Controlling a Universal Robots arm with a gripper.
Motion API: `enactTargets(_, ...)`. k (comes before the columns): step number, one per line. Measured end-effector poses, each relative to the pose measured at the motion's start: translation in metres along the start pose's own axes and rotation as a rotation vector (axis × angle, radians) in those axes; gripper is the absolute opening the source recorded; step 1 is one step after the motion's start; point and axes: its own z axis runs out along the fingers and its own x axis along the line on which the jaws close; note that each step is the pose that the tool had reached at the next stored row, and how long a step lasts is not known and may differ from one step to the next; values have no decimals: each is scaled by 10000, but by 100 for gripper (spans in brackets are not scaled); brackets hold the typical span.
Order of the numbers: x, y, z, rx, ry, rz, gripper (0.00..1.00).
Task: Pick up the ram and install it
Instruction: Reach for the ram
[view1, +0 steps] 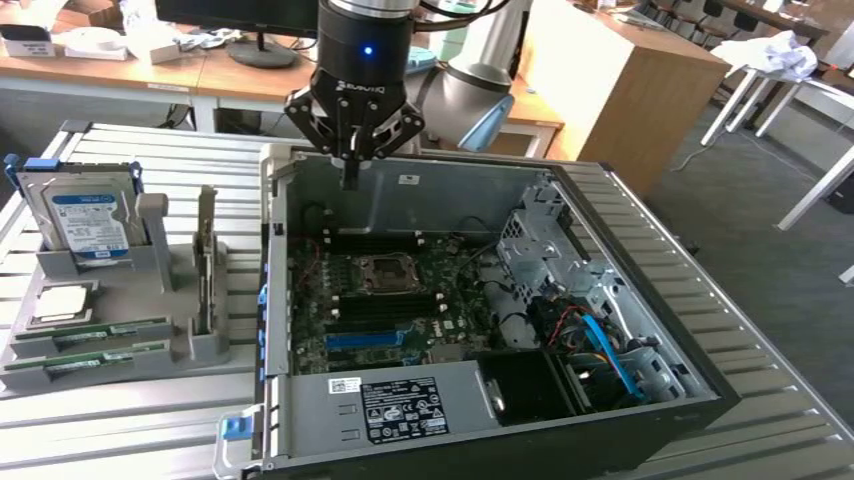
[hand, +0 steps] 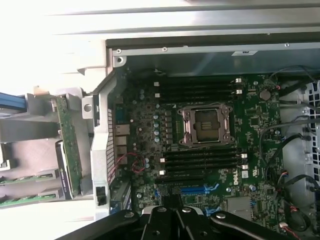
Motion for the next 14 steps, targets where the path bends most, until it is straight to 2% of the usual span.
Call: enactTargets(14, 165, -12, -4, -1, -2, 0, 11)
